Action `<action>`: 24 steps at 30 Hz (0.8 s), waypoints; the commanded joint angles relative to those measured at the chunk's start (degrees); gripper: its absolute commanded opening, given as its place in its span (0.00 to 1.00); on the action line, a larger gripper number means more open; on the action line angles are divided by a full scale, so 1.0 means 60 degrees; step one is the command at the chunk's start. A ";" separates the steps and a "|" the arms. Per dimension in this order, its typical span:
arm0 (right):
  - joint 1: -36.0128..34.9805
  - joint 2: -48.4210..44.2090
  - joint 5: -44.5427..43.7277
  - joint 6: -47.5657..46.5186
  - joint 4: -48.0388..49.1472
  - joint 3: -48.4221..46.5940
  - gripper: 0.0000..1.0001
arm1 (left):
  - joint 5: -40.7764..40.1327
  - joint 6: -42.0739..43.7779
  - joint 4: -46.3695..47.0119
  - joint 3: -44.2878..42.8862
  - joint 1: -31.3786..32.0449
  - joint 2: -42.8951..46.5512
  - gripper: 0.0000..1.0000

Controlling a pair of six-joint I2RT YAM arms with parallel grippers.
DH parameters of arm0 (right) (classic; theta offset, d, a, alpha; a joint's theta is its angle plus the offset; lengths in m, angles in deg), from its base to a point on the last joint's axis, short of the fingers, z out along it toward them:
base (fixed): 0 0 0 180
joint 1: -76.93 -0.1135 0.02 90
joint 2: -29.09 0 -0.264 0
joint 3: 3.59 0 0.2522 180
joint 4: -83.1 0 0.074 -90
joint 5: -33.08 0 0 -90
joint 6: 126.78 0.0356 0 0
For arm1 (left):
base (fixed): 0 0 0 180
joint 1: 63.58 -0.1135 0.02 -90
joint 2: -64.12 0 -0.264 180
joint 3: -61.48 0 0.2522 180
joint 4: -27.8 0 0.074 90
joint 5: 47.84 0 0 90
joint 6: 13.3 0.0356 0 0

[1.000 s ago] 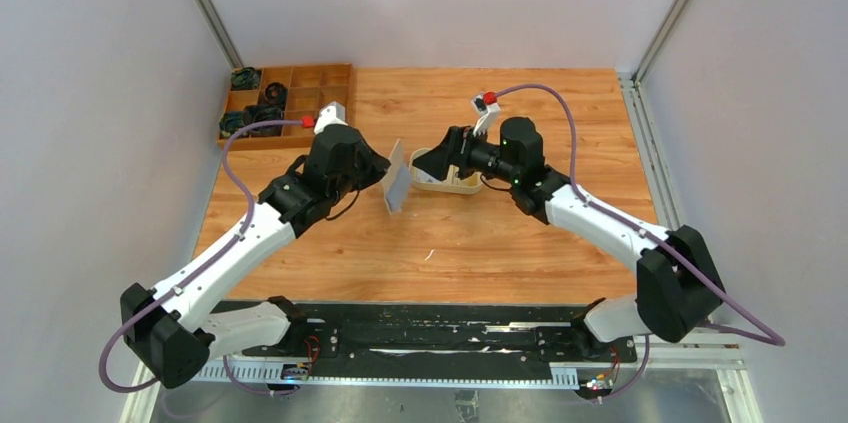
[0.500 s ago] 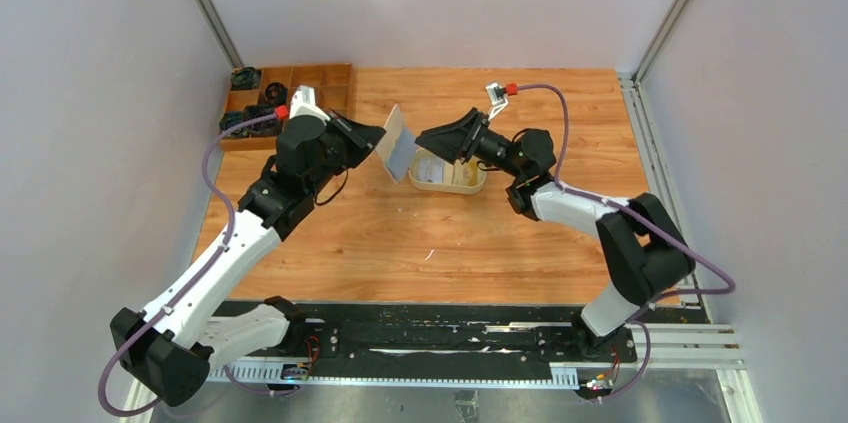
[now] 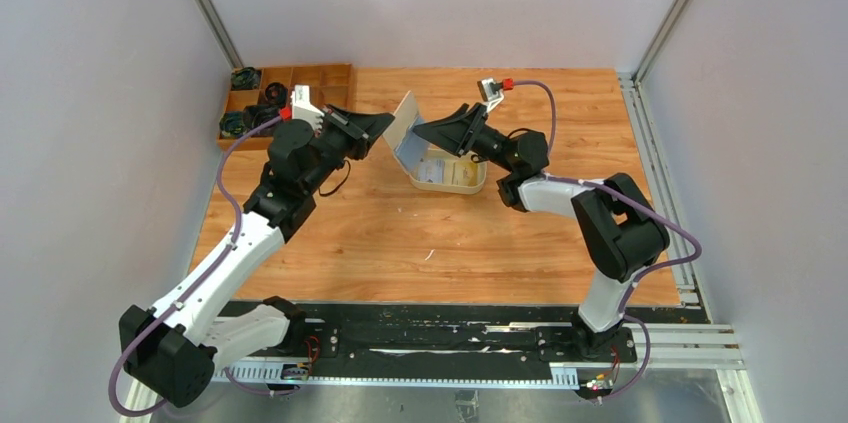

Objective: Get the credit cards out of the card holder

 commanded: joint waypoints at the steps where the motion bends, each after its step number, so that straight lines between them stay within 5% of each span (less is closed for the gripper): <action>1: 0.0074 0.0164 0.0144 0.0321 0.0898 -0.0265 0.92 | 0.0243 -0.0259 0.0855 -0.0095 -0.0081 -0.0006 0.00; 24: -0.0012 0.0619 0.0050 0.0946 0.0894 -0.1098 0.90 | 0.0057 -0.0004 0.0561 -0.0505 -0.0081 0.0011 0.00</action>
